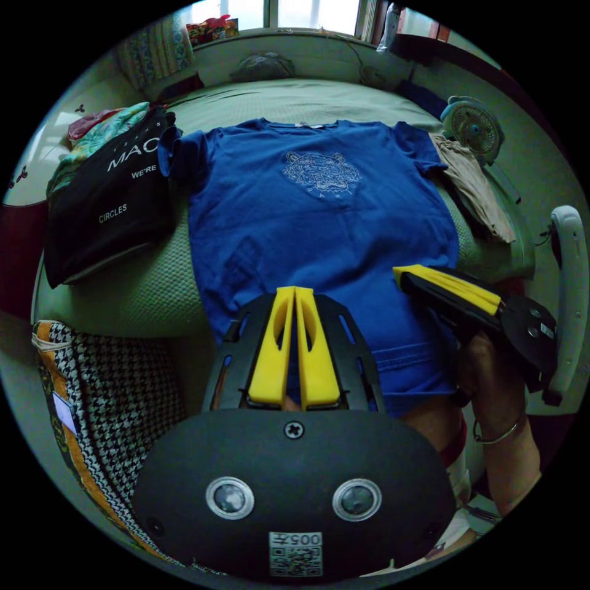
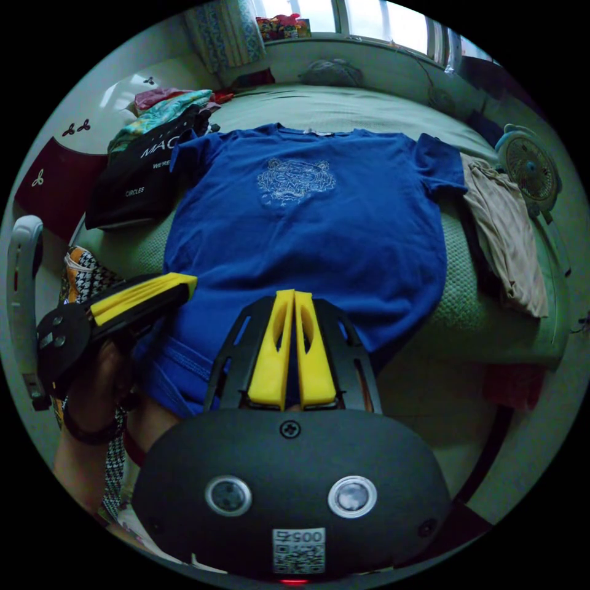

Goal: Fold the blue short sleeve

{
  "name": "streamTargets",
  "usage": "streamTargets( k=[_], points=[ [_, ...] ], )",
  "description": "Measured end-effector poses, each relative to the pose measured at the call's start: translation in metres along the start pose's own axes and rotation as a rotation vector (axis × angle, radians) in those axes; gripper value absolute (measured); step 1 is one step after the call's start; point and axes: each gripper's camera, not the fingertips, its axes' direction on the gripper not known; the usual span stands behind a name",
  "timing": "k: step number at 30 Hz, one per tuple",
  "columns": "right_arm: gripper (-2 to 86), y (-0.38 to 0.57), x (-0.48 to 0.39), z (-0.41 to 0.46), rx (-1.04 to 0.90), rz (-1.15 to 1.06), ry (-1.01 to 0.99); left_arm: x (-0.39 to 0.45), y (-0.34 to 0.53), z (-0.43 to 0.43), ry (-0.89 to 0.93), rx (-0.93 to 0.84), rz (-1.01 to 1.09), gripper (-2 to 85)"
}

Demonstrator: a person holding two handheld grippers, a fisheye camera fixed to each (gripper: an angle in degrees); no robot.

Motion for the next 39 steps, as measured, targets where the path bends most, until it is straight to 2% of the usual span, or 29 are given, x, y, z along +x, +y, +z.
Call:
streamTargets(
  k=[21, 32, 39],
  points=[
    [-1.0, -0.008, 0.029, -0.001, 0.003, -0.01, 0.011, 0.052, -0.053, 0.027, 0.016, 0.002, -0.003, -0.6],
    [-1.0, -0.015, 0.057, -0.008, 0.014, -0.002, 0.047, 0.114, -0.1, 0.054, -0.109, -0.014, 0.081, -0.7],
    [-1.0, -0.025, 0.085, -0.011, 0.008, 0.021, 0.015, 0.129, -0.14, 0.077, 0.029, -0.042, 0.078, -0.6]
  ],
)
